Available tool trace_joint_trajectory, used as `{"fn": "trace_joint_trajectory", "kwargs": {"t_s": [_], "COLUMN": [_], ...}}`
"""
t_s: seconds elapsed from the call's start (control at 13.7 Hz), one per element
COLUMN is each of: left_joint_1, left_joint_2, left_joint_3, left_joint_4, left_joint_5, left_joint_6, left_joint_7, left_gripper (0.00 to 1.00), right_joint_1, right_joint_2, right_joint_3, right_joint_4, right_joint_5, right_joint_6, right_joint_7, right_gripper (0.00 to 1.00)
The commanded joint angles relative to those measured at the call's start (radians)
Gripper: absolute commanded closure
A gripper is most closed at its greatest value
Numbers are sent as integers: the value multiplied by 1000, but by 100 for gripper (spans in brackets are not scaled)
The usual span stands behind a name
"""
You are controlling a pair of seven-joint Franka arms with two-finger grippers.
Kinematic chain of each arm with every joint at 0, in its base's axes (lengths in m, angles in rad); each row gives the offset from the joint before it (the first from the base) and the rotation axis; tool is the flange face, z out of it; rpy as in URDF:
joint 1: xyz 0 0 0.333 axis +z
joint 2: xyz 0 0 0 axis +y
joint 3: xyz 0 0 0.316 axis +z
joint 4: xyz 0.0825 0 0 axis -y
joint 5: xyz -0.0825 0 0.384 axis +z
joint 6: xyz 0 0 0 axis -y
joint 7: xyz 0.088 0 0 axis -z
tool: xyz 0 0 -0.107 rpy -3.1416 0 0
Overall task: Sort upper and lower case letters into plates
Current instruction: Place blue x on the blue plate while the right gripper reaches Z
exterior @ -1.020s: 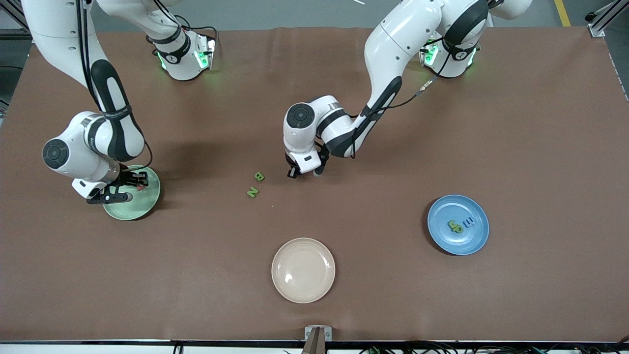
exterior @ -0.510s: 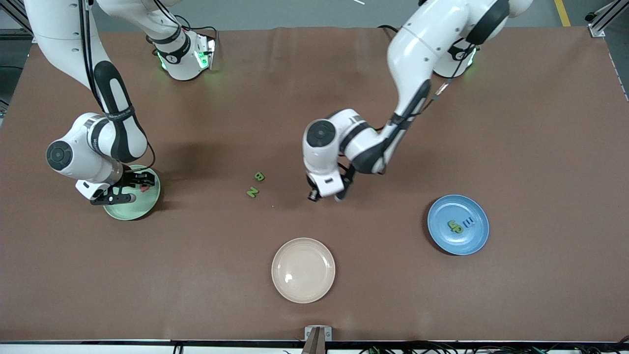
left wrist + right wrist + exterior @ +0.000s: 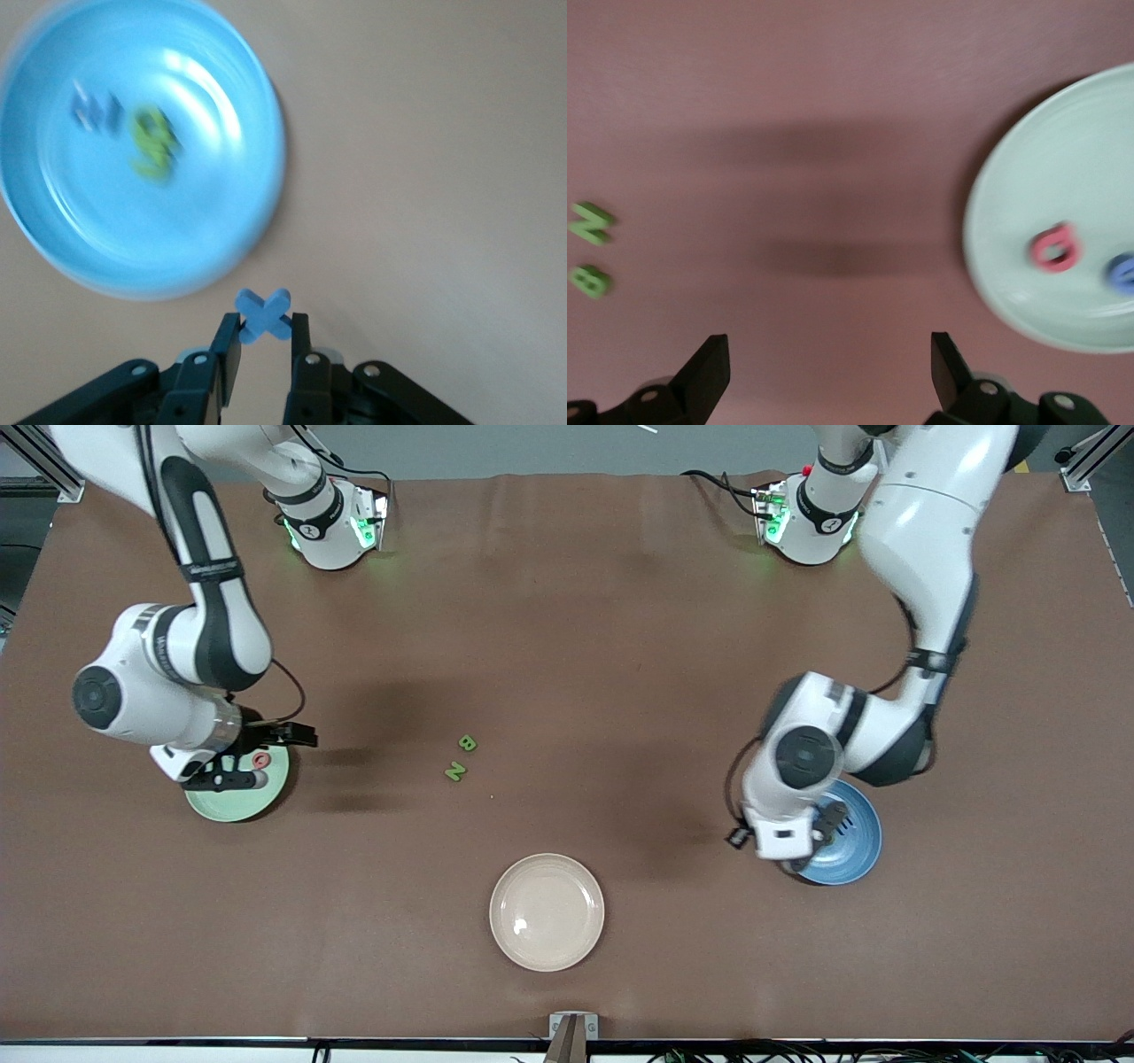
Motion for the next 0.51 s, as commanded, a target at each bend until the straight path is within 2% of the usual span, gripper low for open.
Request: {"fn": "trace_joint_trajectory", "kwargs": {"t_s": [0.0, 0.07, 0.15, 0.22, 0.44], "left_joint_1": [89, 128, 154, 160, 159], "left_joint_2": [7, 17, 27, 28, -24], "left_joint_3": [-9, -11, -12, -12, -16], "left_joint_4": [-52, -52, -49, -46, -31], "left_joint_5": [26, 36, 38, 30, 38], "left_joint_6": [20, 22, 28, 45, 34], "left_joint_7": [115, 156, 190, 187, 210], "left_gripper": [98, 91, 54, 1, 0], "right_joint_1": [160, 225, 276, 313, 360], "right_joint_2": [2, 11, 39, 71, 178], "right_joint_3": [-3, -3, -3, -3, -3], "right_joint_4": [-14, -14, -8, 3, 87], "right_joint_5": [17, 17, 17, 17, 25], "right_joint_6": [75, 121, 169, 206, 222], "right_joint_7": [300, 425, 544, 625, 764], "right_gripper": [0, 0, 0, 0, 0]}}
